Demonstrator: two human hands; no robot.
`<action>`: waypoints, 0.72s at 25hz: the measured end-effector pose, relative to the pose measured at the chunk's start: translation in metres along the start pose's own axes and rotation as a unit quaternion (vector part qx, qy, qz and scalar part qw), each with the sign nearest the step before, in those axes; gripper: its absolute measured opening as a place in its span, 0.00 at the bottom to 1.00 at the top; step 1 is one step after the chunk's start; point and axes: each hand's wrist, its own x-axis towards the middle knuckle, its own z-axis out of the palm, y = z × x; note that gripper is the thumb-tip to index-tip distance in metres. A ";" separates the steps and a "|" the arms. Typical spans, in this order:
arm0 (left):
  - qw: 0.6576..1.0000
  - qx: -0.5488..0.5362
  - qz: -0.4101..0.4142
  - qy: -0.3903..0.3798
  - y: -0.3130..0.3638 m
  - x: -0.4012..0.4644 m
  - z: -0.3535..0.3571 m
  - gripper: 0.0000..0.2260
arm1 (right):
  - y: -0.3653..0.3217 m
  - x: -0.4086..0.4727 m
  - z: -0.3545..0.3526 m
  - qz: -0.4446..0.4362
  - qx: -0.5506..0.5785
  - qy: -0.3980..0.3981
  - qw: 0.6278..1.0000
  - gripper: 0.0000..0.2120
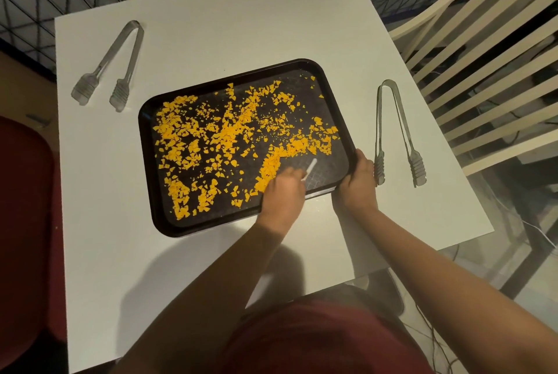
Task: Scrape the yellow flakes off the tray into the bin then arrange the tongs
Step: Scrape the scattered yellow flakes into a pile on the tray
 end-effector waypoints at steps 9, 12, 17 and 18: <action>0.994 -0.020 0.017 -0.102 -0.030 0.009 -0.023 0.10 | -0.003 -0.001 -0.001 -0.006 -0.027 0.002 1.000 0.26; 0.987 -0.011 0.028 -0.156 -0.036 -0.002 -0.025 0.11 | -0.005 -0.002 -0.001 -0.009 -0.032 0.008 0.999 0.26; 0.994 0.080 0.013 -0.077 -0.053 -0.012 -0.039 0.11 | -0.005 -0.004 -0.001 -0.015 -0.040 0.005 0.999 0.27; 0.994 0.087 0.011 -0.060 -0.055 -0.014 -0.040 0.11 | -0.005 -0.004 -0.001 -0.015 -0.042 0.004 0.999 0.28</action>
